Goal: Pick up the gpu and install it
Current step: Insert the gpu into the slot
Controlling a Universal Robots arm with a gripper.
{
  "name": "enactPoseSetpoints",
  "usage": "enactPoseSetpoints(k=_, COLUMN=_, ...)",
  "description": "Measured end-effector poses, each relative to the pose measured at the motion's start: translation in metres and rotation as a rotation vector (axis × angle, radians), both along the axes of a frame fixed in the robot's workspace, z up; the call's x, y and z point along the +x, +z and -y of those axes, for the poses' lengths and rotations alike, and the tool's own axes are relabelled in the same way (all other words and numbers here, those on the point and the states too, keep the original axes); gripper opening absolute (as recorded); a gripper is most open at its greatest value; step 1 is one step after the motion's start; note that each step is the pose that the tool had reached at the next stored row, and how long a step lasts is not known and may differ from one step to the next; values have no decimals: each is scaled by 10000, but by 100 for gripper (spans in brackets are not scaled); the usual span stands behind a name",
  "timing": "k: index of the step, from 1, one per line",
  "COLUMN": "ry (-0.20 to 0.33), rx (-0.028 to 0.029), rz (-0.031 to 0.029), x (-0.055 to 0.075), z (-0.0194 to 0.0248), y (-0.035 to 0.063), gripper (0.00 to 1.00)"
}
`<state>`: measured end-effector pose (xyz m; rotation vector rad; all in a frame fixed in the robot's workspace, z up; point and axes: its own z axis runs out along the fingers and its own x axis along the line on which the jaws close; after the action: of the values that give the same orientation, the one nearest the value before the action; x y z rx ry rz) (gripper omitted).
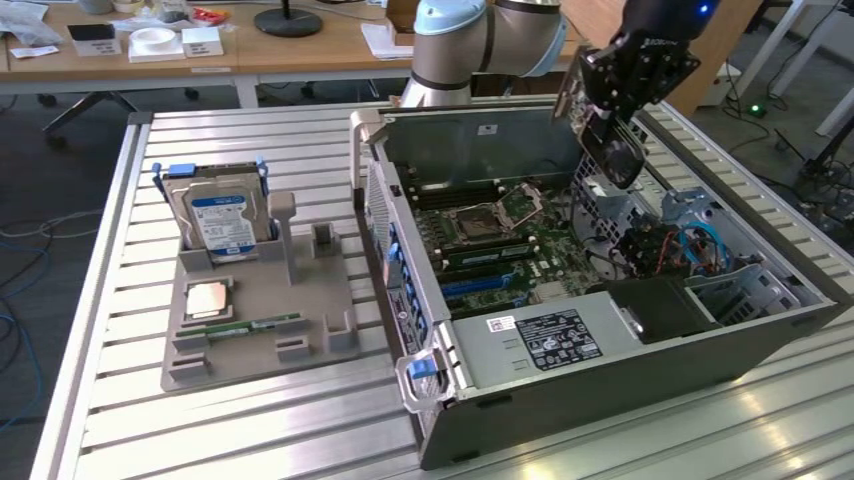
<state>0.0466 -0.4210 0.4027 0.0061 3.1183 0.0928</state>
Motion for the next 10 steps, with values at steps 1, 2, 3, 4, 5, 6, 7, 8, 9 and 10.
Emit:
enactPoseSetpoints(k=1, ry=172, rx=1, rz=0, x=0, z=0, y=-1, gripper=27)
enactPoseSetpoints(k=2, ry=352, rx=0, rz=0, x=0, z=0, y=-2, gripper=27)
enactPoseSetpoints(k=3, ry=532, rx=0, rz=0, x=0, z=0, y=-3, gripper=27)
enactPoseSetpoints(k=4, ry=711, rx=0, rz=0, x=0, z=0, y=-3, gripper=27)
enactPoseSetpoints(k=5, ry=902, rx=0, rz=0, x=0, z=0, y=-4, gripper=27)
enactPoseSetpoints(k=6, ry=1082, rx=0, rz=-1, x=0, z=0, y=-5, gripper=27)
enactPoseSetpoints(k=7, ry=1263, rx=1, rz=0, x=0, z=0, y=-6, gripper=27)
enactPoseSetpoints(k=8, ry=1441, rx=1, rz=0, x=0, z=0, y=-6, gripper=27)
enactPoseSetpoints(k=9, ry=1622, rx=0, rz=0, x=0, z=0, y=-7, gripper=27)
enactPoseSetpoints(k=10, ry=1801, rx=0, rz=-1, x=0, z=0, y=-8, gripper=27)
